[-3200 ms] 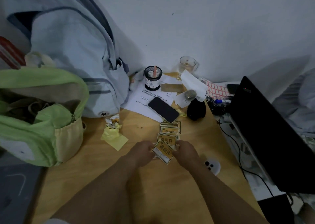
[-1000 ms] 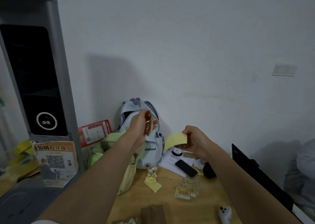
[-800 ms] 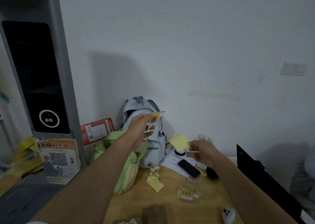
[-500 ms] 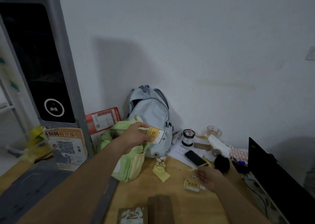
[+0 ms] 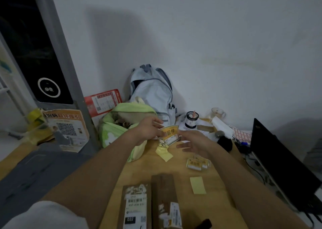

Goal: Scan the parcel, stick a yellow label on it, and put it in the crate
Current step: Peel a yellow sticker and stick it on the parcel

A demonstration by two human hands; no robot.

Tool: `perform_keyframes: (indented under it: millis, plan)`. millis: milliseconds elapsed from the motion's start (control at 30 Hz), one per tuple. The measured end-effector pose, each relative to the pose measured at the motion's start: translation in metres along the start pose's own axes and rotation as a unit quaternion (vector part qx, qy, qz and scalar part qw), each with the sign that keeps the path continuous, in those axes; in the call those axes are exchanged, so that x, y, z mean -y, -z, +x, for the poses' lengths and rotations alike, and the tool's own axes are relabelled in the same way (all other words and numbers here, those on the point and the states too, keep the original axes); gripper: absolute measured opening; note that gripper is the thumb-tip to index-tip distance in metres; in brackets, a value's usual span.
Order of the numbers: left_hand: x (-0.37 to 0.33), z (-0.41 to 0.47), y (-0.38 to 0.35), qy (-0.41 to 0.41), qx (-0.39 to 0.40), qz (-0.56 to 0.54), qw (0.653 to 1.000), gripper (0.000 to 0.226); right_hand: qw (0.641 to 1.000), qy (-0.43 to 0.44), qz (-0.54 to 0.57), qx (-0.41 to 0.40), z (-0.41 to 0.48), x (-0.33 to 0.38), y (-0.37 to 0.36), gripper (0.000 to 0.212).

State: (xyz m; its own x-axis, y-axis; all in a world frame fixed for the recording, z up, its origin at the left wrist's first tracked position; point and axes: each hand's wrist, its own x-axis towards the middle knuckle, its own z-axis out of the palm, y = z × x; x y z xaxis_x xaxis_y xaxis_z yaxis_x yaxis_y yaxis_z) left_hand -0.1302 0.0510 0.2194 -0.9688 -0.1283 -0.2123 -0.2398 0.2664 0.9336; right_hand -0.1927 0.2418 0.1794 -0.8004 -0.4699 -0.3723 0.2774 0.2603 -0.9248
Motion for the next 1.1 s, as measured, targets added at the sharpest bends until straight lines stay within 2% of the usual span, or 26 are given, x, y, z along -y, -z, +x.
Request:
perform_keyframes:
  millis: [133, 300, 400, 467, 600, 800, 967, 1100]
  plan:
    - [0.006, 0.0, -0.006, -0.008, -0.005, 0.014, 1.0, 0.042, 0.997, 0.055, -0.035, -0.038, -0.005, -0.001, -0.01, 0.007]
    - [0.027, 0.003, -0.012, -0.01, -0.053, -0.014, 0.998, 0.027, 0.998, 0.031, -0.008, -0.063, -0.01, -0.016, -0.008, 0.001]
    - [0.045, 0.003, -0.019, -0.003, -0.058, -0.025, 0.998, 0.023, 0.996, 0.021, 0.0, -0.09, -0.012, -0.028, -0.01, 0.01]
    - [0.058, 0.003, -0.024, 0.014, -0.056, -0.039, 0.998, 0.023, 0.994, 0.014, 0.002, -0.107, -0.012, -0.037, -0.011, 0.005]
    - [0.085, 0.007, -0.035, 0.061, -0.068, -0.05, 0.995, 0.025, 0.994, -0.011, -0.019, -0.105, -0.01, -0.058, -0.012, 0.012]
    - [0.121, 0.009, -0.049, 0.109, -0.008, -0.027, 0.994, 0.022, 0.991, -0.061, -0.001, -0.117, 0.005, -0.096, -0.022, 0.006]
    - [0.149, 0.016, -0.061, 0.143, -0.003, -0.038, 0.989, 0.024, 0.979, -0.12, 0.037, -0.158, 0.016, -0.126, -0.026, 0.019]
    - [0.172, 0.023, -0.066, 0.167, -0.014, -0.03, 0.985, 0.022, 0.975, -0.157, 0.015, -0.155, 0.022, -0.148, -0.026, 0.023]
